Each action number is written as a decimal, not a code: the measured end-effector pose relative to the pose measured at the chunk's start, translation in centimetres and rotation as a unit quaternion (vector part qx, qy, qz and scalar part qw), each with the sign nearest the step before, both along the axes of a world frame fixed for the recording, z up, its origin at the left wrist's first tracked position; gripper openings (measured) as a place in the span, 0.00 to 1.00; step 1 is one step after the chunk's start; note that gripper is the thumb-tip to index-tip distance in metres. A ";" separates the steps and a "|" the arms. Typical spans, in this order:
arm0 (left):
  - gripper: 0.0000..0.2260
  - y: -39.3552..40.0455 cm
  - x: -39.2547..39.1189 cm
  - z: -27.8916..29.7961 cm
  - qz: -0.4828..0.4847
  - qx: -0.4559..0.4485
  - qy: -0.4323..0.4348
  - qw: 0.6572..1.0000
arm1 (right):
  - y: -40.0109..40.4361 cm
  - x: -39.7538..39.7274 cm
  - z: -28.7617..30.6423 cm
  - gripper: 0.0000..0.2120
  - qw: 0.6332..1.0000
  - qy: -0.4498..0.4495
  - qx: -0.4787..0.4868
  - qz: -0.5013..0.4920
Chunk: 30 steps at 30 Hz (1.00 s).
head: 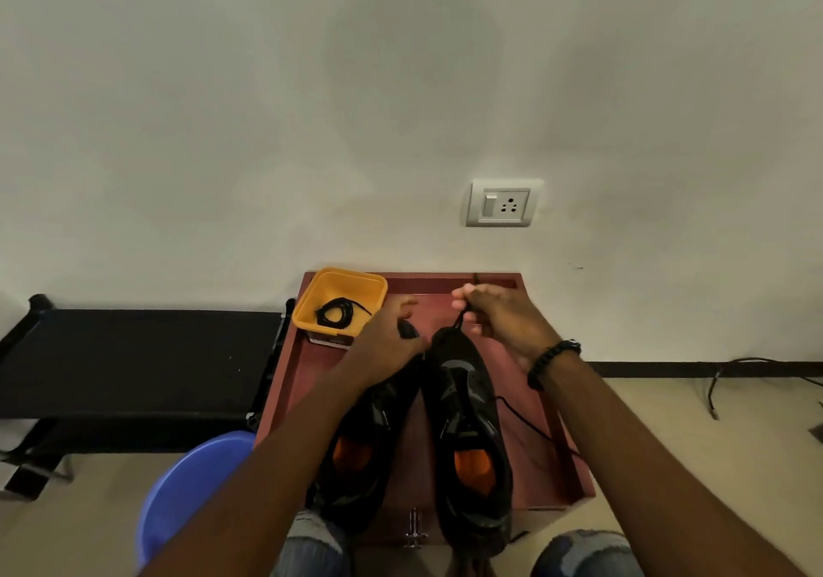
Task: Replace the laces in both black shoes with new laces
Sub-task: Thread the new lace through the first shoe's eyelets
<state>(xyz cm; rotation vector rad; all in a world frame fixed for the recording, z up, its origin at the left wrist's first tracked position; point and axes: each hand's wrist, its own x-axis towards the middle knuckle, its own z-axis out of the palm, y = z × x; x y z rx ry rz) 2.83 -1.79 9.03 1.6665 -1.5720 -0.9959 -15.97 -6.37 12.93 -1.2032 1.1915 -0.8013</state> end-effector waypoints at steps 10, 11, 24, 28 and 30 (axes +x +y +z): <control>0.11 -1.9 -2.2 3.0 -0.025 -0.076 -0.096 0.992 | -0.5 -3.5 0.7 0.04 0.978 -0.108 0.056 -0.171; 0.10 -1.9 -1.4 2.6 -0.010 -0.083 -0.118 0.990 | -0.7 -4.1 0.4 0.03 0.971 -0.127 0.066 -0.194; 0.21 -0.3 1.0 0.1 0.027 -0.036 -0.248 0.968 | -0.2 -5.8 -3.8 0.11 0.984 -0.010 0.050 -0.171; 0.29 -0.5 -5.3 0.5 -0.102 0.043 -0.042 0.993 | 0.9 -3.2 -3.9 0.21 0.996 0.075 -0.002 -0.054; 0.19 -0.9 -6.5 0.5 -0.111 0.050 -0.014 0.992 | 1.0 -2.7 -4.1 0.26 0.993 0.098 -0.023 -0.063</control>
